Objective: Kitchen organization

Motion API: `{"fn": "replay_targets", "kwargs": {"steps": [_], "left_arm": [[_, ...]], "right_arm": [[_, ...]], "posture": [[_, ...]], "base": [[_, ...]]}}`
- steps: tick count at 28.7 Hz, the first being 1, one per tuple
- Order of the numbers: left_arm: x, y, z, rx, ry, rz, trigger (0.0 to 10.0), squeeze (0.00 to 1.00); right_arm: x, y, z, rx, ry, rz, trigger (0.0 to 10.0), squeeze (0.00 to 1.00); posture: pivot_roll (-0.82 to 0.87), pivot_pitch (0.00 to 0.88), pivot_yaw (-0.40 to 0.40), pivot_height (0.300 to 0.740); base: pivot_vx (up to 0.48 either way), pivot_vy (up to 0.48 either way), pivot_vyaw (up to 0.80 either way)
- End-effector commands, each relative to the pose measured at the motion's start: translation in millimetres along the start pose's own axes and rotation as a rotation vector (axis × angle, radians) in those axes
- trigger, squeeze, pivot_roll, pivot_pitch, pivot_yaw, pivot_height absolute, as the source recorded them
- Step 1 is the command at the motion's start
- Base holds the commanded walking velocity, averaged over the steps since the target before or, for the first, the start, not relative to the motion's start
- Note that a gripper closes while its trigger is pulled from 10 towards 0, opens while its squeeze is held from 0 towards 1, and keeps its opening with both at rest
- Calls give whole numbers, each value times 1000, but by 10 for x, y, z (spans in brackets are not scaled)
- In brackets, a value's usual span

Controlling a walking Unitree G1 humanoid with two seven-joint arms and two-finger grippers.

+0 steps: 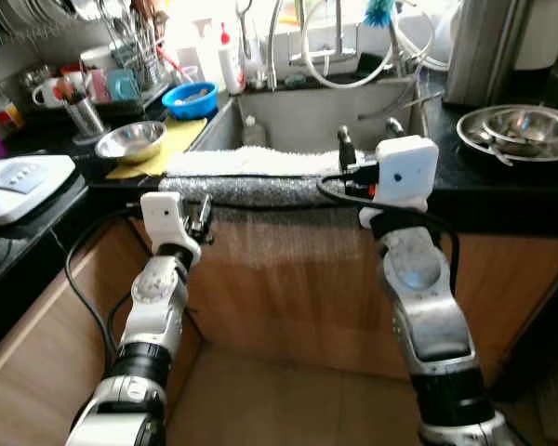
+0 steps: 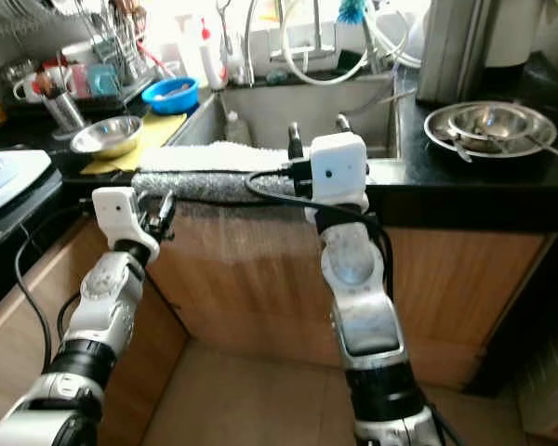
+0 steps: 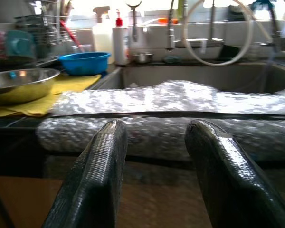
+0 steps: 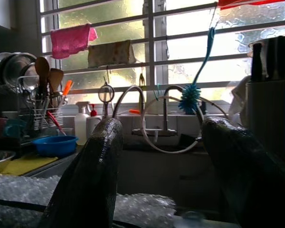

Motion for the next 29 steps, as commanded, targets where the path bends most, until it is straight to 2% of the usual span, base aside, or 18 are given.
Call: {"fn": "replay_targets", "kwargs": {"steps": [1, 15, 16, 17, 18, 19, 24, 27, 29], "left_arm": [[25, 9, 74, 15, -17, -2, 10000, 0], [25, 10, 74, 15, -16, -3, 10000, 0], [15, 35, 42, 12, -1, 9, 10000, 0], [-119, 239, -165, -74, 54, 119, 10000, 0], [-119, 239, -165, -74, 54, 119, 10000, 0], [-213, 361, -264, -102, 79, 175, 10000, 0], [-246, 420, -262, -90, 79, 186, 10000, 0], [-223, 402, -222, -90, 61, 180, 10000, 0], [-175, 328, -160, -115, 24, 155, 10000, 0]], "right_arm": [[16, 17, 38, 14, -6, 0, 10000, 0], [18, 17, 35, 16, -6, -1, 10000, 0], [-29, -4, -122, 46, 60, -16, 10000, 0], [-241, -59, -616, 75, 237, -40, 10000, 0], [-241, -59, -616, 75, 237, -40, 10000, 0], [-366, -92, -828, 76, 313, -53, 10000, 0], [-401, -110, -863, 75, 325, -55, 10000, 0], [-406, -112, -869, 78, 325, -58, 10000, 0], [-406, -123, -840, 80, 307, -64, 10000, 0]], "posture": [[-116, 0, 181, 740], [-116, 0, 181, 740], [-120, 0, 183, 740], [-126, 0, 168, 740], [-126, 0, 168, 740], [-126, 0, 171, 740], [-127, 0, 170, 740], [-127, 0, 170, 740], [-130, 0, 170, 740]], "base": [[0, 0, 0], [0, 0, 0], [0, 0, -788], [0, 0, 0], [0, 0, 0], [0, 0, 0], [0, 0, 0], [0, 0, 0], [0, 0, 0]]}}
Point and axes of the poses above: a point about 5 cm out from each wrist's last joint towards the gripper, its own x axis pointing out of the wrist towards the gripper, its own z axis along the axis of the wrist's last joint, y = z × x, the point moved 2 cm from there along x, pointing out of the wrist towards the gripper, and after that the axes turned 11 degrees about -x, right-handed, at the moved point
